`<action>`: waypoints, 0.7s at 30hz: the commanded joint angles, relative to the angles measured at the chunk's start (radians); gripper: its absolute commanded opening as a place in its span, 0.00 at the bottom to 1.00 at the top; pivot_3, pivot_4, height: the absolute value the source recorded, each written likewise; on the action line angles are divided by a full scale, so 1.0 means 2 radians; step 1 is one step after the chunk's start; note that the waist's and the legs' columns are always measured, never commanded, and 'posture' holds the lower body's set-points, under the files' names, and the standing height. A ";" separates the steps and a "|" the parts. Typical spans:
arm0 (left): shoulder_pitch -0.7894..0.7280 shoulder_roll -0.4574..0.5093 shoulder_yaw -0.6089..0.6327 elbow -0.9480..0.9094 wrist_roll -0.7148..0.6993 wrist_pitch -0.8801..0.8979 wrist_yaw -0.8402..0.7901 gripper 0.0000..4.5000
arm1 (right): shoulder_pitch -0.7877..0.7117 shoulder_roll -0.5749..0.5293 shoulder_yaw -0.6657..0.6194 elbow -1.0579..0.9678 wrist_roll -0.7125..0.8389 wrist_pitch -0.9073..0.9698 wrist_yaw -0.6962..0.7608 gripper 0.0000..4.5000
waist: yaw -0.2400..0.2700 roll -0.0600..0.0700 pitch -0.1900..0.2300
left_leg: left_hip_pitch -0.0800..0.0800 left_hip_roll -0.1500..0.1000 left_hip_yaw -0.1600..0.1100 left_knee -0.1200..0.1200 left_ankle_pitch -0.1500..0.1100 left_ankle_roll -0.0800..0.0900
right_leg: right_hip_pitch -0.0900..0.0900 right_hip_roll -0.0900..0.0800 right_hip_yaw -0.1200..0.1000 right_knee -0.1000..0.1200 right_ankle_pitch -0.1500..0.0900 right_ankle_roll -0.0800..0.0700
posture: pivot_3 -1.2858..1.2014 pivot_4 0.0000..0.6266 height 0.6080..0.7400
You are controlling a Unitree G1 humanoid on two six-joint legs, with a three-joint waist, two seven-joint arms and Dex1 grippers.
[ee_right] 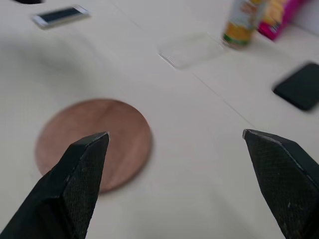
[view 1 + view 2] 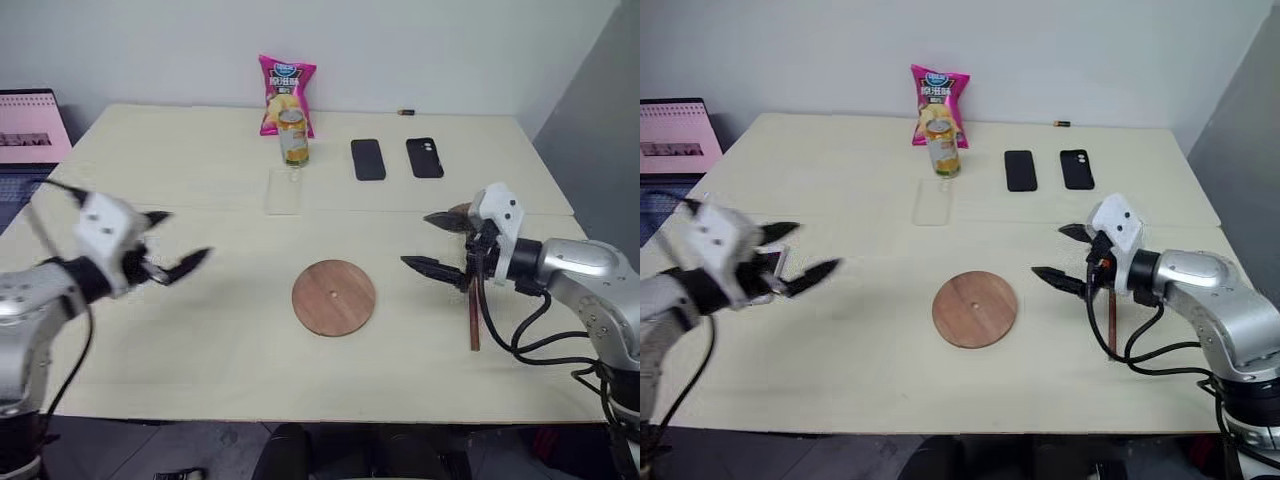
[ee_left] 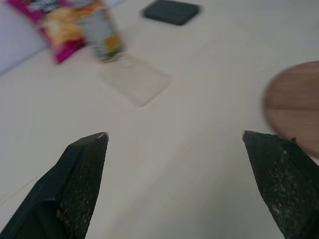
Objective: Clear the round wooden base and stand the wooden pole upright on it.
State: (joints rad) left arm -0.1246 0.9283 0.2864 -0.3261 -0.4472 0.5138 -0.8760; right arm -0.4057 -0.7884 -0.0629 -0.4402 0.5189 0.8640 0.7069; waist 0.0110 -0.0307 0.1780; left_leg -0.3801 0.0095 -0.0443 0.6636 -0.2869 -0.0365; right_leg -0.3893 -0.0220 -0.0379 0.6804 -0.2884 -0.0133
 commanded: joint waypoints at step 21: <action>-0.140 -0.059 -0.181 -0.044 -0.005 -0.043 -0.117 1.00 | -0.254 0.084 0.074 0.358 -0.096 0.251 -0.150 1.00 | -0.010 0.002 0.001 | 0.000 0.000 0.001 0.000 0.000 0.000 | -0.001 0.002 0.001 0.000 0.000 0.000 | 0.52 0.24 1.00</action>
State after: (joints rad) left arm -0.4000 0.8156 -0.0837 -0.3802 -0.4578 0.4484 -1.1199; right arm -0.8714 -0.6170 0.0681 0.2139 0.3530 1.4066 0.3890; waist -0.0082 -0.0277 0.1797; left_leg -0.3806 0.0100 -0.0412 0.6635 -0.2867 -0.0356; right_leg -0.3905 -0.0191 -0.0351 0.6802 -0.2881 -0.0136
